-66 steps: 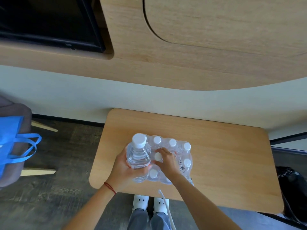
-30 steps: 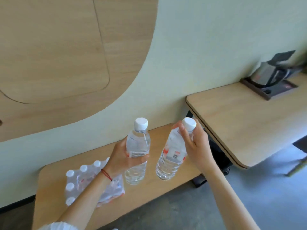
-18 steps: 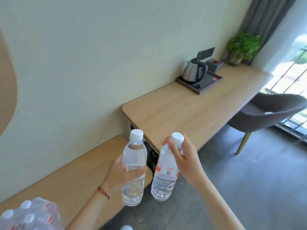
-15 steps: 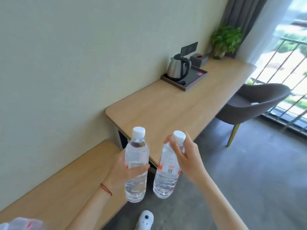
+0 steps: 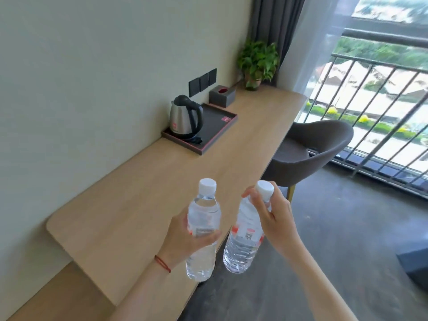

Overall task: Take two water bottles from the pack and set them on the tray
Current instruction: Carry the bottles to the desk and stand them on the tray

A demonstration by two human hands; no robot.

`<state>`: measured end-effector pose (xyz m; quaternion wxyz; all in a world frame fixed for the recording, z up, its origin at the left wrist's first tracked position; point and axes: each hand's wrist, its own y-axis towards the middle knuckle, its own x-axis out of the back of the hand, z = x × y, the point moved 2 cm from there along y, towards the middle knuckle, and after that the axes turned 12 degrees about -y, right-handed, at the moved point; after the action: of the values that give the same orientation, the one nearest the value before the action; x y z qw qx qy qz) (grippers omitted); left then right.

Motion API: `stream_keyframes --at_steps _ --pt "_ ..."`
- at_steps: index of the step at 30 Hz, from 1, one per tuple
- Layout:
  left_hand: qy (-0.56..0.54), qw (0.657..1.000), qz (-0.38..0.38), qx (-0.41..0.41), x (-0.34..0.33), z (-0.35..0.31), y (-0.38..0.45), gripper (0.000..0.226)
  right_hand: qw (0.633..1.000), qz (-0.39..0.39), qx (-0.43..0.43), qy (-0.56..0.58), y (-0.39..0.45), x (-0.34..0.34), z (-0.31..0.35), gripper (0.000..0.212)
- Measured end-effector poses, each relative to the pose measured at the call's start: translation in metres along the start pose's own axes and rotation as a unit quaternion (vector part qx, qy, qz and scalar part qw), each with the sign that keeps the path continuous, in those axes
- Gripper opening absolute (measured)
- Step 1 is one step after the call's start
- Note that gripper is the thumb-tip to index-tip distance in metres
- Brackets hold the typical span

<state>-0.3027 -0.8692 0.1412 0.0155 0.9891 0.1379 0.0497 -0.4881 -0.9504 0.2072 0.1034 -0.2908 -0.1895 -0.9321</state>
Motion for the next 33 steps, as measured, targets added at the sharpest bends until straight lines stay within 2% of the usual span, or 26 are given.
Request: stream_keyframes --at_steps 3,6,16,28,33 --pt "-0.005 1.000 0.006 0.012 -0.032 0.003 0.050 0.057 1.000 -0.006 -0.018 0.009 0.047 0.015 -0.032 0.039" --pt "-0.003 1.000 -0.006 0.016 -0.063 0.008 0.094 0.052 1.000 -0.003 -0.011 0.004 0.092 0.027 -0.065 0.046" --pt "-0.024 0.992 -0.123 0.029 -0.158 0.007 0.224 0.047 0.993 0.091 0.058 0.045 0.249 0.068 -0.153 0.052" --pt "-0.028 0.970 -0.232 0.062 -0.178 0.037 0.392 0.055 0.985 0.134 0.076 0.085 0.427 0.027 -0.232 0.061" --pt "-0.032 0.954 -0.289 0.075 -0.181 0.052 0.453 0.052 0.979 0.160 0.087 0.093 0.499 0.009 -0.247 0.052"
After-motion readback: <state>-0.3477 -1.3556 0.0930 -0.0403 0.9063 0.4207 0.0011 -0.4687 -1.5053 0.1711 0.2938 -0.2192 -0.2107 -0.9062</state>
